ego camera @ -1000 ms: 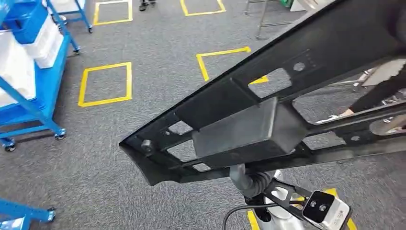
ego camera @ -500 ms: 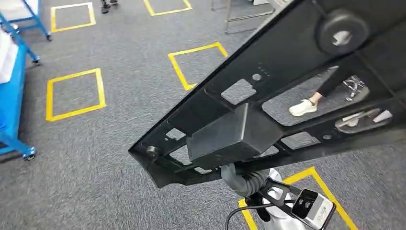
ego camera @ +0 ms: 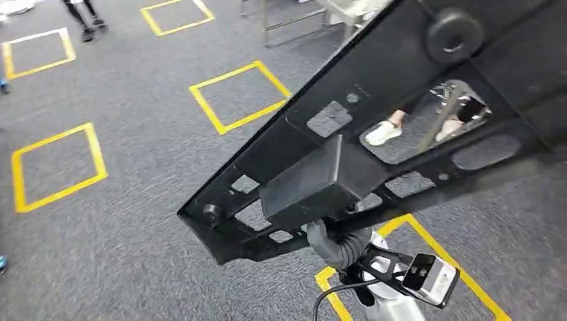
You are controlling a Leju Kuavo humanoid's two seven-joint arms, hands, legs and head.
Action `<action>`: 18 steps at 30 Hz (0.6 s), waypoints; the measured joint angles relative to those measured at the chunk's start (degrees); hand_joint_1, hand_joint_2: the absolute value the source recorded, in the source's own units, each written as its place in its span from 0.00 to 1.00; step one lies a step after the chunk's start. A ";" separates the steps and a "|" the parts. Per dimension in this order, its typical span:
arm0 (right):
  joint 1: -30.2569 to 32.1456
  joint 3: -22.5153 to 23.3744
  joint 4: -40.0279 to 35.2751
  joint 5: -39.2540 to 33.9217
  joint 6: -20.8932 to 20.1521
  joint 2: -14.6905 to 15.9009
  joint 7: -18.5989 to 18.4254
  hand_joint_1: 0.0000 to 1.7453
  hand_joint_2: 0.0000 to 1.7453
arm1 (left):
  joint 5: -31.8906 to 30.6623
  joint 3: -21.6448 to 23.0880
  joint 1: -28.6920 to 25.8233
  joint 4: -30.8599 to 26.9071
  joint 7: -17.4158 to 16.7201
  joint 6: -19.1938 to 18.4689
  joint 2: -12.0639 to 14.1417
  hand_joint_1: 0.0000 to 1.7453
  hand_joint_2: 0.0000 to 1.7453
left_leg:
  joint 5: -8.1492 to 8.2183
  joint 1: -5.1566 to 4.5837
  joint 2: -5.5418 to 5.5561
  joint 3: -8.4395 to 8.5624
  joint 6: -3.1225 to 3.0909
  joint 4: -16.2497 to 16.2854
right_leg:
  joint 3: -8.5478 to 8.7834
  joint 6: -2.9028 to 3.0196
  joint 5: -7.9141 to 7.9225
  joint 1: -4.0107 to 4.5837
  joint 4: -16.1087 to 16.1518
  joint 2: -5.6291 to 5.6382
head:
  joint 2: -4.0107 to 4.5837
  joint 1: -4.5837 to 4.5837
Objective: Take the parts from the cabinet and place them on the table.
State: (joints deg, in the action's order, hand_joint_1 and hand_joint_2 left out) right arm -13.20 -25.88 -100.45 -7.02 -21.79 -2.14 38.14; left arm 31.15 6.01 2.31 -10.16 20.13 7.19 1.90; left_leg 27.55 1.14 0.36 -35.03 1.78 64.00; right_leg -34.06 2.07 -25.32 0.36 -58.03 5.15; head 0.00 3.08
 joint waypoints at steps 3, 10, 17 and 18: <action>0.02 -0.22 0.17 -0.50 0.22 0.00 0.00 1.00 1.00 | -0.02 -0.09 -0.01 0.00 -0.22 0.17 0.00 0.00 0.00 | -0.85 0.06 4.11 2.45 -0.49 -5.77 | -0.72 -0.95 -0.11 -0.18 -0.54 1.61 | 0.00 0.02; -0.59 -0.26 0.65 -0.72 0.87 0.07 0.00 1.00 1.00 | -0.52 -0.17 -0.02 0.00 -0.59 -0.22 -0.15 0.00 0.00 | -1.33 0.09 -0.66 3.14 -2.27 -7.04 | -6.79 -2.95 -6.35 -0.53 -12.38 -4.22 | 0.02 -0.02; -0.95 -0.26 1.00 -0.79 1.40 0.11 0.00 1.00 1.00 | -1.11 -0.15 0.06 0.00 -0.64 -0.37 -0.24 0.00 0.00 | 0.03 -0.44 -5.37 4.30 -1.00 -6.76 | -1.05 -2.83 -0.17 -0.16 -0.49 -11.29 | 0.00 -0.02; -1.05 -0.33 0.98 -0.79 1.69 0.11 0.00 1.00 1.00 | -1.14 -0.15 0.11 0.00 -0.64 -0.35 -0.24 0.00 0.00 | 0.20 -0.48 -5.93 4.43 -0.74 -6.71 | -1.22 -2.34 0.13 -0.31 -0.51 -10.02 | 0.00 -0.02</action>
State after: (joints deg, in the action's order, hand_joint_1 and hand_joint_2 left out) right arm -14.25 -26.21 -99.47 -7.80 -20.11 -2.03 38.14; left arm 30.01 5.86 2.42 -10.16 19.50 6.84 1.66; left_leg 27.76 0.66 -5.57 -30.59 1.04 57.30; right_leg -35.28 -0.27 -25.19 0.06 -58.55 -4.87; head 0.00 3.06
